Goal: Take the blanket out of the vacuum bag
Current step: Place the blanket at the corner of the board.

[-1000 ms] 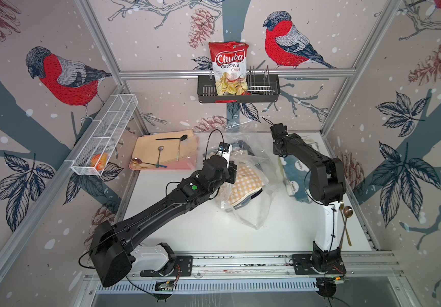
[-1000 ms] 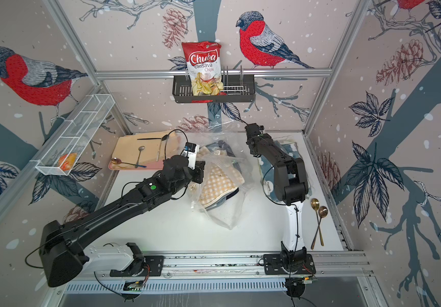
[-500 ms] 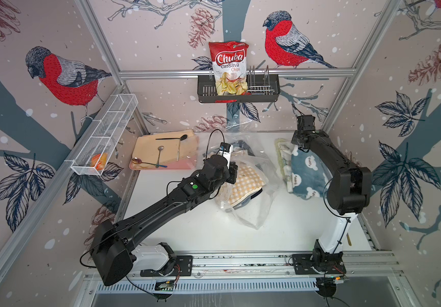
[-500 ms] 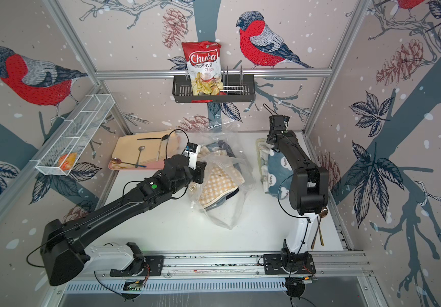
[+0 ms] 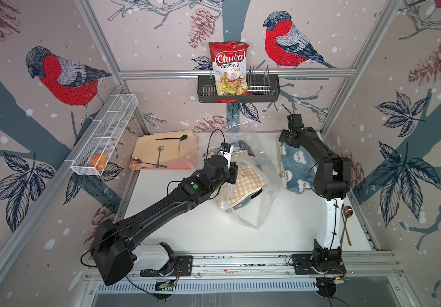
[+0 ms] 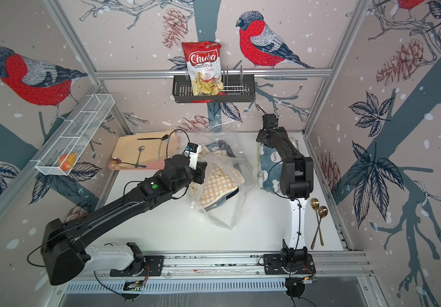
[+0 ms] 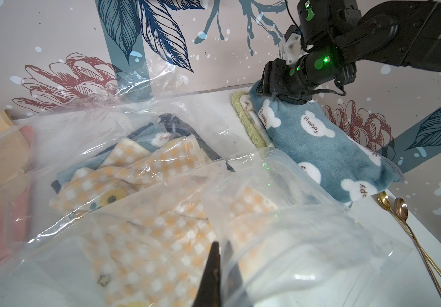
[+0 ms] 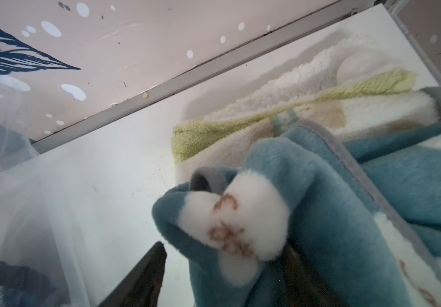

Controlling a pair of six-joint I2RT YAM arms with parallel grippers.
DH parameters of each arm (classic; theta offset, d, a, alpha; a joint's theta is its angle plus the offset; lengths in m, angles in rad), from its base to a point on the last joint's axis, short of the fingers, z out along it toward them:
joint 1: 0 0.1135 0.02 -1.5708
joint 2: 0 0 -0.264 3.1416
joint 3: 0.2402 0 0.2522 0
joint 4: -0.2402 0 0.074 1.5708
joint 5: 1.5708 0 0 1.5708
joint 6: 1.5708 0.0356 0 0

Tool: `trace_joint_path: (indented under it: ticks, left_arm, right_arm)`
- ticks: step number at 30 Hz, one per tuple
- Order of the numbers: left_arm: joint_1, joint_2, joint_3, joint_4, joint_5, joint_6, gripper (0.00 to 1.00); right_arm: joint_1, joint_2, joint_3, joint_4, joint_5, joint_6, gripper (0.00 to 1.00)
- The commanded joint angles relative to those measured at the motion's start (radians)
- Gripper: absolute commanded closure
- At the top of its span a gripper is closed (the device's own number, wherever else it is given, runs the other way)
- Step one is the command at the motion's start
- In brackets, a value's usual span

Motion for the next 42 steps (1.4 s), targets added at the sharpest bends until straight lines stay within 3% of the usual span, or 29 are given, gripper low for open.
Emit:
trace_joint_path:
  ticks: [1, 4, 8, 12, 14, 16, 17, 19, 20, 26, 28, 35, 42]
  left_arm:
    - [0.003, 0.004, 0.007, 0.039, 0.019, -0.007, 1.0]
    - [0.003, 0.0, 0.008, 0.04, 0.027, -0.01, 1.0]
    - [0.004, -0.003, 0.008, 0.043, 0.038, -0.014, 1.0]
    - [0.004, -0.001, 0.007, 0.045, 0.047, -0.018, 1.0]
    - [0.005, 0.0, 0.006, 0.046, 0.052, -0.018, 1.0]
    - [0.004, 0.005, 0.006, 0.046, 0.056, -0.018, 1.0]
    - [0.004, 0.006, 0.006, 0.047, 0.059, -0.018, 1.0]
    - [0.005, 0.009, 0.006, 0.049, 0.061, -0.016, 1.0]
    - [0.004, 0.01, 0.006, 0.049, 0.061, -0.016, 1.0]
    - [0.004, 0.016, 0.007, 0.051, 0.073, -0.014, 1.0]
    - [0.004, 0.017, 0.006, 0.051, 0.073, -0.014, 1.0]
    - [0.005, 0.021, 0.006, 0.053, 0.078, -0.014, 1.0]
    - [0.005, 0.034, 0.006, 0.055, 0.099, -0.016, 1.0]
  right_arm:
    - [-0.019, -0.129, -0.08, 0.011, -0.131, 0.014, 0.26]
    - [-0.053, -0.292, -0.211, 0.077, -0.151, 0.03, 0.2]
    - [-0.143, -0.424, -0.383, 0.159, -0.175, 0.051, 0.19]
    - [-0.245, -0.445, -0.486, 0.223, -0.245, 0.052, 0.42]
    - [-0.274, -0.416, -0.489, 0.225, -0.244, 0.036, 0.6]
    - [-0.297, -0.382, -0.483, 0.231, -0.25, 0.032, 0.66]
    - [-0.306, -0.361, -0.474, 0.23, -0.253, 0.029, 0.63]
    - [-0.311, -0.326, -0.461, 0.24, -0.243, 0.011, 0.41]
    - [-0.309, -0.304, -0.446, 0.236, -0.225, 0.003, 0.38]
    - [-0.305, -0.179, -0.351, 0.186, -0.223, -0.031, 0.35]
    - [-0.283, -0.209, -0.385, 0.21, -0.233, -0.035, 0.35]
    - [-0.137, -0.335, -0.558, 0.233, 0.0, -0.061, 0.25]
    - [-0.136, -0.34, -0.578, 0.224, -0.009, -0.084, 0.23]
